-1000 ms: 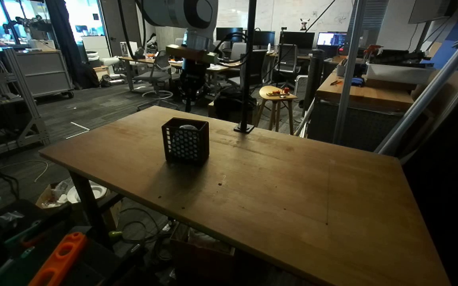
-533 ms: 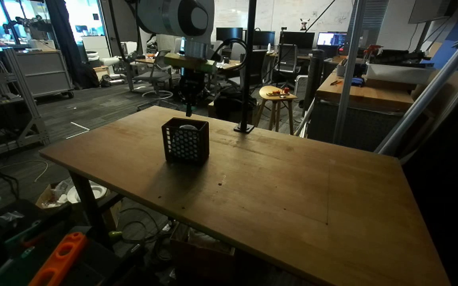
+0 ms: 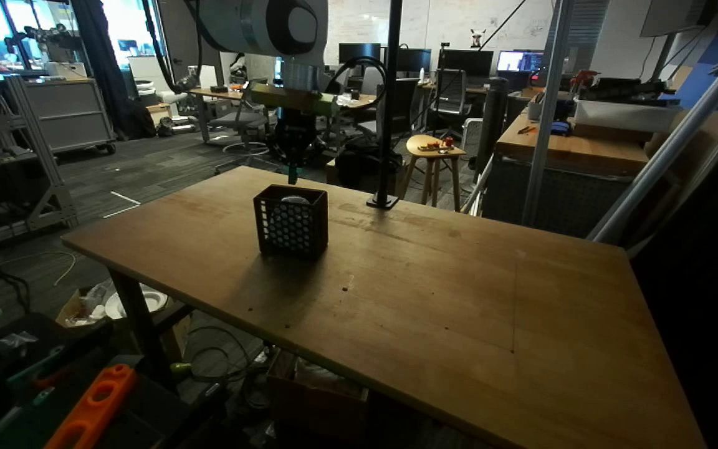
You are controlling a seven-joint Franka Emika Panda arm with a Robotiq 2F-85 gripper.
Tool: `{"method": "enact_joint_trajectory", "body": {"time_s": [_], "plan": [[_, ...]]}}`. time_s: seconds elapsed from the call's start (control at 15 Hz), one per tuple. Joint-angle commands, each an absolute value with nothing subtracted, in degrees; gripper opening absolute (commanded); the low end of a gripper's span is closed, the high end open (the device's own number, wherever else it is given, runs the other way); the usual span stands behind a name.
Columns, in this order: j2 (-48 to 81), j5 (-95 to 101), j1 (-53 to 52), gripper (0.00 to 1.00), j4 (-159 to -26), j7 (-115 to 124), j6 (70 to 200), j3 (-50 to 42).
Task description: Put the white towel inside the black box
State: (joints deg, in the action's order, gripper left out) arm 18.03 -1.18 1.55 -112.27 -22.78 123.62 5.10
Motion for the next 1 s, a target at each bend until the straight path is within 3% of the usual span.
{"method": "enact_joint_trajectory", "body": {"time_s": [0.0,0.93], "plan": [[14.9,-1.2,1.9,0.01,-116.0,-25.7,126.7,5.0],[22.0,-3.1,3.7,0.01,-113.6,-31.8,130.0,5.7]]}}
